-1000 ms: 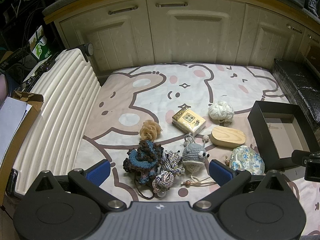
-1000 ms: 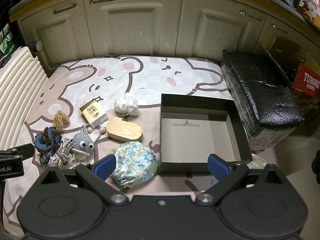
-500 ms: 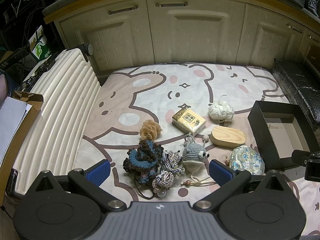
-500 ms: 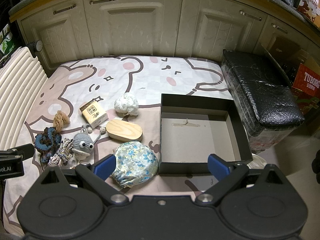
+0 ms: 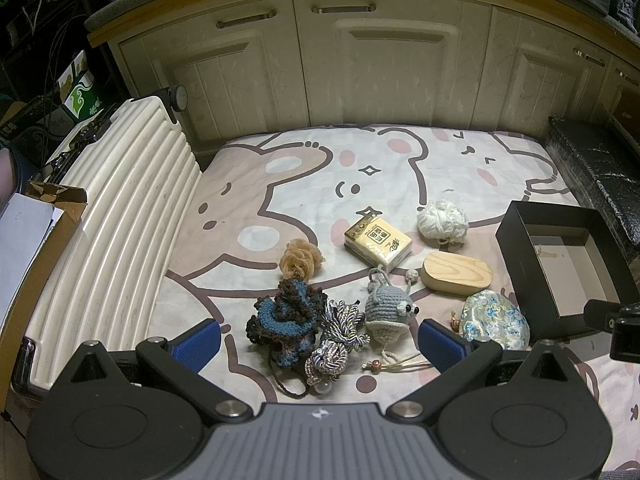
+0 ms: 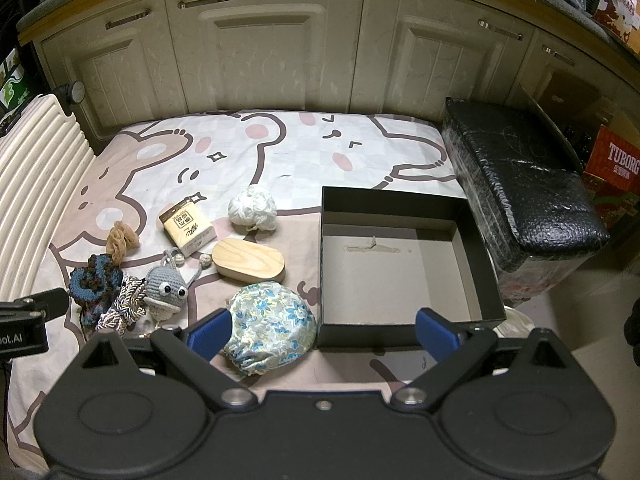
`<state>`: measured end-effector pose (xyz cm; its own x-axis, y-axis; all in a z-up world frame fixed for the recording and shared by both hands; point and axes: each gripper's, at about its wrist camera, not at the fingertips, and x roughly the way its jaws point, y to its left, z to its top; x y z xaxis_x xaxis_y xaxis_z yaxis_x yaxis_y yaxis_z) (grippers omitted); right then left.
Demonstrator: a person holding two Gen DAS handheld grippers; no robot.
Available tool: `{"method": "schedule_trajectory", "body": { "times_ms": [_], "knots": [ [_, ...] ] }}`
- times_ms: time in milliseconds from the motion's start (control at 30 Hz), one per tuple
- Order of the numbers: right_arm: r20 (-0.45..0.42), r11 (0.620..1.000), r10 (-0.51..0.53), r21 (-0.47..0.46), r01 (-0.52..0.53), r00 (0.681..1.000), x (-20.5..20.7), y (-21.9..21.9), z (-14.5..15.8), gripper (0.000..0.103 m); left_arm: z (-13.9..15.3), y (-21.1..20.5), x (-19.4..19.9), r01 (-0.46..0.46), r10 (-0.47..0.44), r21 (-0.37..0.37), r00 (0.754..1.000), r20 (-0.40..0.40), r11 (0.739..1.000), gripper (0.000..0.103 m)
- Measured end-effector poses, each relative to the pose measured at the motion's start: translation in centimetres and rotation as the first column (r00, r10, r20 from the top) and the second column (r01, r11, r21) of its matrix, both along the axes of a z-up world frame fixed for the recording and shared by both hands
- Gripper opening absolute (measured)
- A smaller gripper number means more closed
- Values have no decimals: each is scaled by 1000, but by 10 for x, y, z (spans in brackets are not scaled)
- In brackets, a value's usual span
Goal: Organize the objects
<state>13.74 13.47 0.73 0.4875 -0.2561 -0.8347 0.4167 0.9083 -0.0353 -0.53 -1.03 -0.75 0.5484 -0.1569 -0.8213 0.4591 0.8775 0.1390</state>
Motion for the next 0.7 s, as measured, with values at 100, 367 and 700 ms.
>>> {"method": "schedule_trajectory", "body": {
  "times_ms": [100, 367, 700],
  "knots": [
    [0, 1000, -17, 0, 17, 1000, 0, 0, 0, 99, 0, 0, 0, 5, -5, 0, 1000, 0, 1000, 103],
    [0, 967, -254, 2, 254, 967, -1, 1, -2, 99, -2, -1, 0, 22, -22, -2, 1000, -4, 1000, 103],
    [24, 944, -331, -2, 331, 943, -1, 1, 1, 99, 0, 6, 0, 20, -20, -22, 1000, 21, 1000, 103]
  ]
}}
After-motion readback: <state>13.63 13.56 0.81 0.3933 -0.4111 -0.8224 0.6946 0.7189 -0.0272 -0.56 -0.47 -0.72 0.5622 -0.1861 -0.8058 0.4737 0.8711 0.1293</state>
